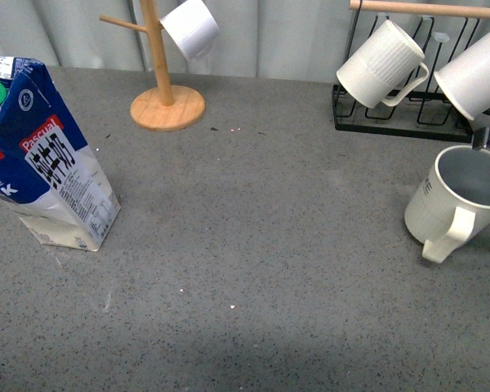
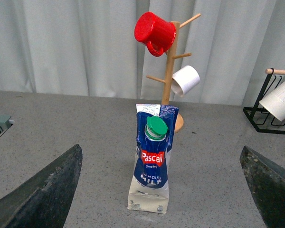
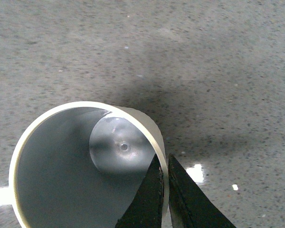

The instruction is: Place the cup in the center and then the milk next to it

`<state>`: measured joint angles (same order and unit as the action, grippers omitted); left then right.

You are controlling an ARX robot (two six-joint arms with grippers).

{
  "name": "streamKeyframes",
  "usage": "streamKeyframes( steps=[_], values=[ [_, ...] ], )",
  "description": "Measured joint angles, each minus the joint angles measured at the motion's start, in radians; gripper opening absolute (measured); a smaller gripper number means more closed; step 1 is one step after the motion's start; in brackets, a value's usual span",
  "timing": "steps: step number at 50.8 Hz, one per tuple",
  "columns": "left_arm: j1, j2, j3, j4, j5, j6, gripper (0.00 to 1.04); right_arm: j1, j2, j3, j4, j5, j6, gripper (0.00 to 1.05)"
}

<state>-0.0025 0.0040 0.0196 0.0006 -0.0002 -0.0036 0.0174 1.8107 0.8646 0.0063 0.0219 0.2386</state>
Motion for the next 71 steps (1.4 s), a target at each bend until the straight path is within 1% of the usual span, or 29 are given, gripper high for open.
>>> streamKeyframes(
  steps=[6, 13, 17, 21, 25, 36, 42, 52, 64, 66, 71],
  values=[
    [0.0, 0.0, 0.0, 0.0, 0.0, 0.0, 0.98, 0.055, -0.034, 0.035, -0.038, -0.051, 0.037, 0.01],
    [0.0, 0.0, 0.0, 0.0, 0.0, 0.0, 0.98, 0.13, -0.036, 0.079, -0.064, -0.075, 0.074, 0.01],
    [0.0, 0.0, 0.0, 0.0, 0.0, 0.0, 0.98, 0.182, -0.021, 0.106, -0.079, -0.09, 0.099, 0.01],
    [0.0, 0.0, 0.0, 0.0, 0.0, 0.0, 0.98, 0.243, 0.019, 0.147, -0.084, -0.13, 0.123, 0.01],
    [0.0, 0.0, 0.0, 0.0, 0.0, 0.0, 0.98, 0.281, 0.065, 0.189, -0.101, -0.137, 0.136, 0.01],
    [0.0, 0.0, 0.0, 0.0, 0.0, 0.0, 0.98, 0.344, 0.177, 0.278, -0.135, -0.125, 0.135, 0.01],
    [0.0, 0.0, 0.0, 0.0, 0.0, 0.0, 0.98, 0.362, 0.2, 0.315, -0.139, -0.086, 0.129, 0.01],
    [0.0, 0.0, 0.0, 0.0, 0.0, 0.0, 0.98, 0.367, 0.233, 0.363, -0.198, -0.063, 0.096, 0.01],
    [0.0, 0.0, 0.0, 0.0, 0.0, 0.0, 0.98, 0.37, 0.243, 0.364, -0.201, -0.045, 0.074, 0.01],
    [0.0, 0.0, 0.0, 0.0, 0.0, 0.0, 0.98, 0.37, 0.243, 0.364, -0.198, -0.049, 0.068, 0.05],
    [0.0, 0.0, 0.0, 0.0, 0.0, 0.0, 0.98, 0.37, 0.243, 0.364, -0.171, -0.076, 0.07, 0.19]
  ],
)
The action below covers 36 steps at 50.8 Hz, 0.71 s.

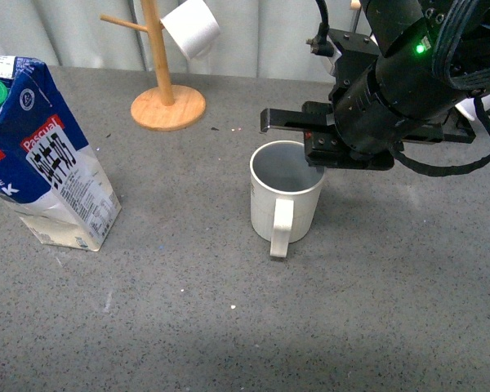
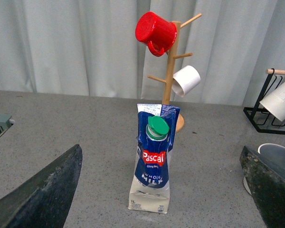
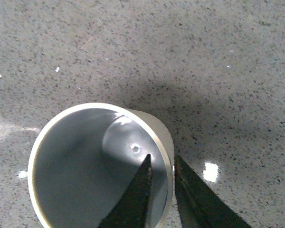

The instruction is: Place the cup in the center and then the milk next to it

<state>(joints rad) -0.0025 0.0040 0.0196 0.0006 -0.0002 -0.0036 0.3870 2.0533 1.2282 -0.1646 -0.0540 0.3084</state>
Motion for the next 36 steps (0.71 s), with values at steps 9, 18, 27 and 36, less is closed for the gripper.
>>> streamKeyframes(
  steps=[9, 18, 27, 36],
  values=[
    [0.0, 0.0, 0.0, 0.0, 0.0, 0.0, 0.98, -0.003, -0.019, -0.011, 0.041, -0.005, 0.012, 0.42],
    [0.0, 0.0, 0.0, 0.0, 0.0, 0.0, 0.98, -0.028, -0.134, -0.095, 0.129, 0.024, 0.052, 0.69],
    [0.0, 0.0, 0.0, 0.0, 0.0, 0.0, 0.98, -0.077, -0.312, -0.256, 0.27, 0.095, 0.06, 0.95],
    [0.0, -0.002, 0.0, 0.0, -0.002, 0.0, 0.98, -0.13, -0.333, -0.673, 1.131, 0.306, -0.219, 0.67]
  ],
)
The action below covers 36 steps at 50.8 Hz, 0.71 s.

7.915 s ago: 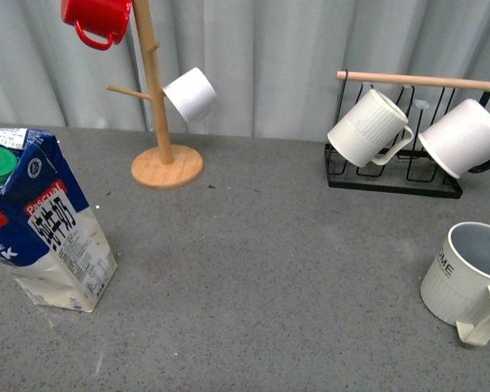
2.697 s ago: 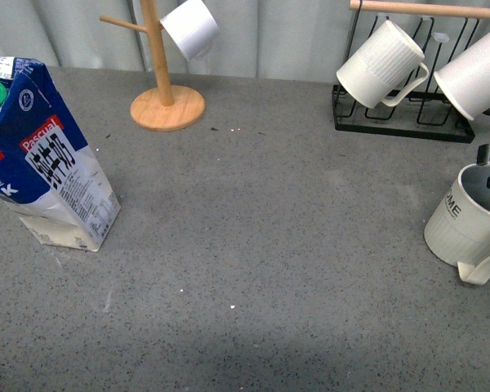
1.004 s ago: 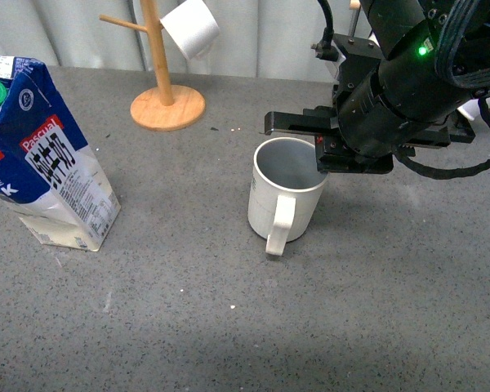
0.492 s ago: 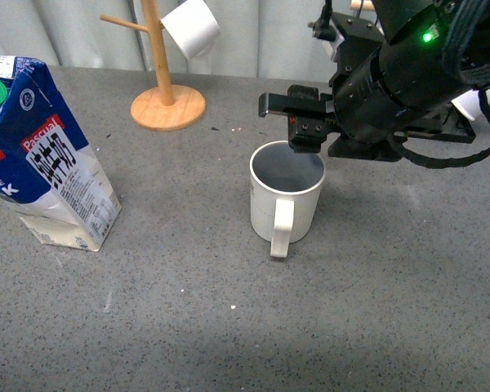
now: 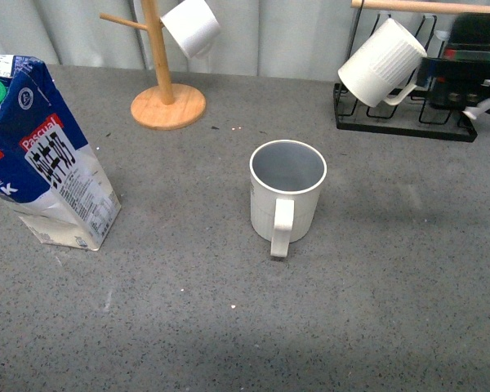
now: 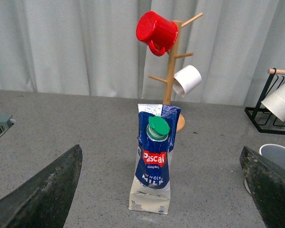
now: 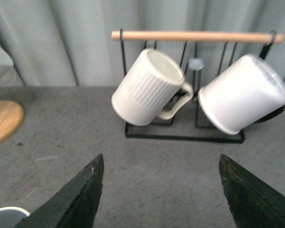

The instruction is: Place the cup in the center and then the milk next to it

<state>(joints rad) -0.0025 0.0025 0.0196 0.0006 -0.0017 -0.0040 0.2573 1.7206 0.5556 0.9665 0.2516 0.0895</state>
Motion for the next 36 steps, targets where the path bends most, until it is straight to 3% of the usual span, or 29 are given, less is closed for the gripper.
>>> streamKeyframes(
  steps=[2, 5, 9, 18, 36],
  values=[
    [0.0, 0.001, 0.0, 0.0, 0.001, 0.0, 0.98, -0.018, -0.032, -0.072, 0.134, -0.017, -0.037, 0.58],
    [0.0, 0.001, 0.0, 0.0, 0.001, 0.0, 0.98, -0.037, -0.1, -0.128, 0.201, -0.032, -0.059, 0.47],
    [0.0, 0.0, 0.0, 0.0, 0.001, 0.0, 0.98, -0.069, -0.205, -0.212, 0.212, -0.067, -0.077, 0.28],
    [0.0, 0.0, 0.0, 0.0, 0.001, 0.0, 0.98, -0.108, -0.307, -0.315, 0.183, -0.104, -0.086, 0.01],
    [0.0, 0.0, 0.0, 0.0, 0.002, 0.0, 0.98, -0.167, -0.563, -0.448, 0.064, -0.163, -0.089, 0.01]
  ],
)
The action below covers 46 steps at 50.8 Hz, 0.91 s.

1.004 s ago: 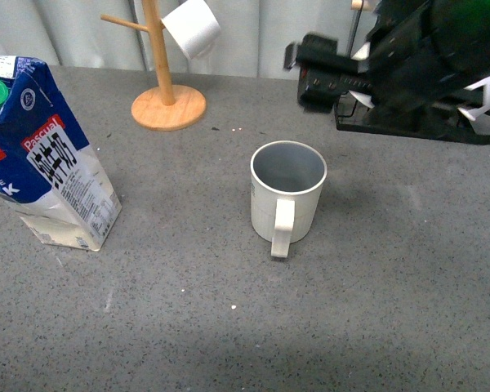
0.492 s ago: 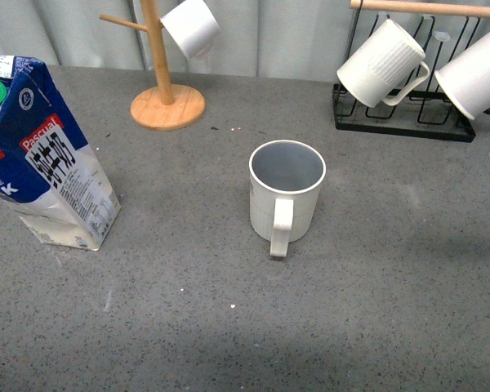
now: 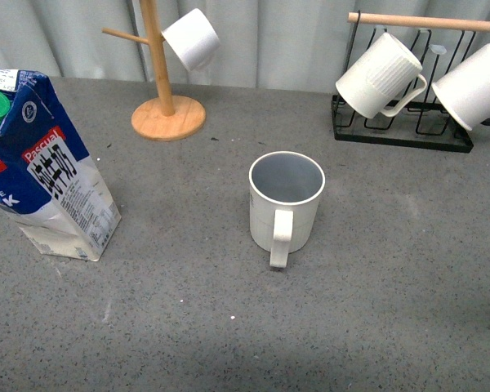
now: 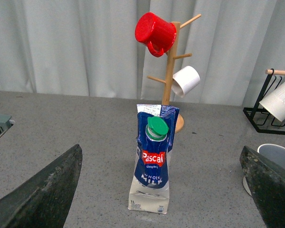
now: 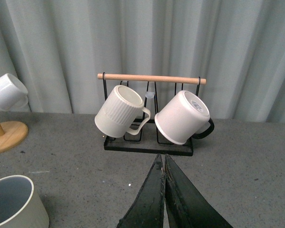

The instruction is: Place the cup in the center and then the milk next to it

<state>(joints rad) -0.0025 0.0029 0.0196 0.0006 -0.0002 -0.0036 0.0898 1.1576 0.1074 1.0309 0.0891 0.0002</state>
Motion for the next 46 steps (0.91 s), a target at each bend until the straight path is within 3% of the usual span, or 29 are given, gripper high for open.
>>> streamKeyframes(
  steps=[12, 26, 46],
  values=[
    [0.0, 0.0, 0.0, 0.0, 0.0, 0.0, 0.98, -0.085, -0.201, -0.058, -0.141, -0.08, 0.0, 0.01],
    [0.0, 0.0, 0.0, 0.0, 0.0, 0.0, 0.98, -0.087, -0.484, -0.098, -0.378, -0.087, 0.0, 0.01],
    [0.0, 0.0, 0.0, 0.0, 0.0, 0.0, 0.98, -0.087, -0.71, -0.103, -0.586, -0.087, 0.0, 0.01]
  ],
)
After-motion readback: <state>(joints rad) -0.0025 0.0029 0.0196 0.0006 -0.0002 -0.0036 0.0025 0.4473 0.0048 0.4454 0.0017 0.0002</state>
